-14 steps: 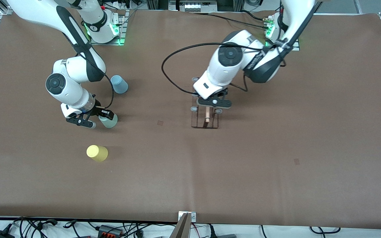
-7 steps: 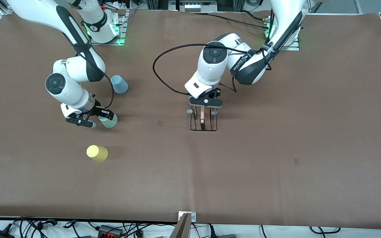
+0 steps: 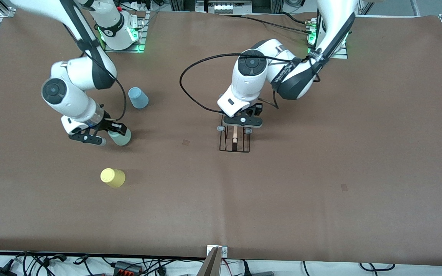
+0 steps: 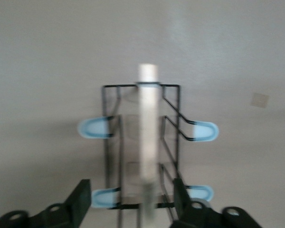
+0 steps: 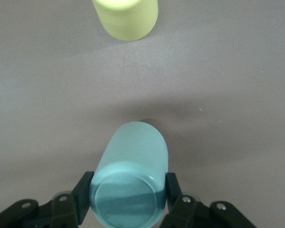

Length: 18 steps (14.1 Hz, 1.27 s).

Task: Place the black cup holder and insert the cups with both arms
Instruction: 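Lift the teal cup with the right gripper while the left gripper withdraws, then hang the teal cup on a rack peg and open the right gripper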

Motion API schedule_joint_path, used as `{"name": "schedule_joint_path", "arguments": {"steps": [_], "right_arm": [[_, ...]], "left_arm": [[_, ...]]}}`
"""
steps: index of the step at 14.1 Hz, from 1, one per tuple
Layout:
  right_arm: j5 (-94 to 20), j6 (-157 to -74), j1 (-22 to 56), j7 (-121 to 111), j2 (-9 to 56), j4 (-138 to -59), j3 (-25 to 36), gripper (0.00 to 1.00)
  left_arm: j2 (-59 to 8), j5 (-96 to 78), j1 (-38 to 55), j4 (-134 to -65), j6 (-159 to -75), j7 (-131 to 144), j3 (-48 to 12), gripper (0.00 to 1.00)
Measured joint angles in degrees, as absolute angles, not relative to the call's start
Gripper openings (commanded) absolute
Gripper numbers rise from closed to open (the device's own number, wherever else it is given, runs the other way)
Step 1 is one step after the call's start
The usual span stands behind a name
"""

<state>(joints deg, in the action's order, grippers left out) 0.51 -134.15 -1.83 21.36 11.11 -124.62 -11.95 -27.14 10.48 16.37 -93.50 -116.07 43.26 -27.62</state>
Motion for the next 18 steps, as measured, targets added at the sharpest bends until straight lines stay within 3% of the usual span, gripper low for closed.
{"name": "schedule_joint_path", "arguments": {"steps": [3, 5, 8, 12, 18], "right_arm": [[0.19, -120.2, -0.94, 22.75, 4.57, -120.08, -12.98, 0.0], [-0.19, -115.89, 0.69, 28.2, 1.55, -117.69, -15.86, 0.0], [-5.07, -116.92, 5.89, 42.08, 0.1, -116.91, -20.96, 0.0], [-5.74, -123.77, 18.58, 62.65, 1.75, -116.3, -21.92, 0.0], [3.91, -126.18, 29.61, 84.07, 13.55, -107.44, -21.93, 0.0]], "left_arm": [[-22.75, 10.55, 11.64, -88.66, -101.55, 34.31, -27.64, 1.0], [-20.08, 10.56, 8.29, -85.99, -94.89, 28.77, -27.61, 1.0], [-17.26, 10.66, 1.76, -83.6, -90.79, 19.07, -27.49, 1.0], [-14.39, 10.65, -10.18, -83.26, -90.09, 7.0, -27.42, 1.0], [-13.92, 2.18, -21.55, -82.57, -87.66, -2.18, -27.4, 1.0]]}}
